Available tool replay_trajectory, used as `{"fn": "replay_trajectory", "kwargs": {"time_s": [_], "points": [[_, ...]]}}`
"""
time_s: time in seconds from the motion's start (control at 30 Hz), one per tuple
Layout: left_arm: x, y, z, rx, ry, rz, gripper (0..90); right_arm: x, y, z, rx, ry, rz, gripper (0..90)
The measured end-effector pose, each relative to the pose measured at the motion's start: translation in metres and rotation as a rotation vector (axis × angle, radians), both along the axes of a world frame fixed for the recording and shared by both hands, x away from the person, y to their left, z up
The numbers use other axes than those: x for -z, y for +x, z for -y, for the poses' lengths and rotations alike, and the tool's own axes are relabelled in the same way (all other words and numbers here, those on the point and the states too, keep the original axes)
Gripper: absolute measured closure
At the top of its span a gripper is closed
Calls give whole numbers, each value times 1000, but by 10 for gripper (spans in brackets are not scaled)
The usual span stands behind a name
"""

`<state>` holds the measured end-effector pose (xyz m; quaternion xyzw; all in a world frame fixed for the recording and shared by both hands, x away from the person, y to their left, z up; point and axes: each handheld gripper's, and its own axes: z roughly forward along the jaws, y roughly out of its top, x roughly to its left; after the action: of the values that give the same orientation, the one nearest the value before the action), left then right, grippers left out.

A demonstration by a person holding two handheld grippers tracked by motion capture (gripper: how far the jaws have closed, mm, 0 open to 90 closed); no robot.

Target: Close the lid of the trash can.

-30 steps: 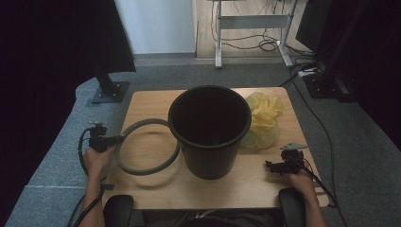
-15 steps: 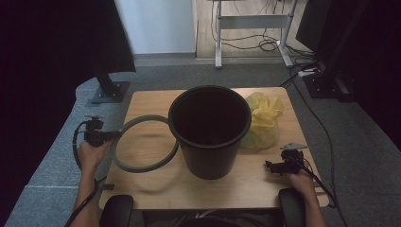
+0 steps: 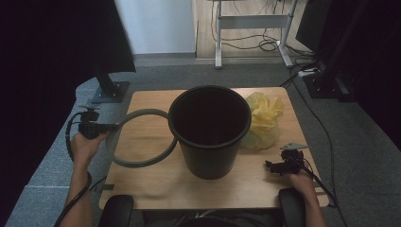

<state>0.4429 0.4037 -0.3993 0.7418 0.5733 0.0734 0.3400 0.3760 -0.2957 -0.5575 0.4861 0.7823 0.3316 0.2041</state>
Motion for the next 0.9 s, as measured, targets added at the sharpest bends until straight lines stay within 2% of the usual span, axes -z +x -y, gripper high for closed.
{"fn": "replay_trajectory", "kwargs": {"time_s": [0.77, 0.9], "points": [[-49, 1, -6, 10, 4, -3, 795, 0, 0, 0, 0, 0, 0, 0], [-57, 2, -7, 9, -6, -3, 795, 0, 0, 0, 0, -1, 1, 0]]}}
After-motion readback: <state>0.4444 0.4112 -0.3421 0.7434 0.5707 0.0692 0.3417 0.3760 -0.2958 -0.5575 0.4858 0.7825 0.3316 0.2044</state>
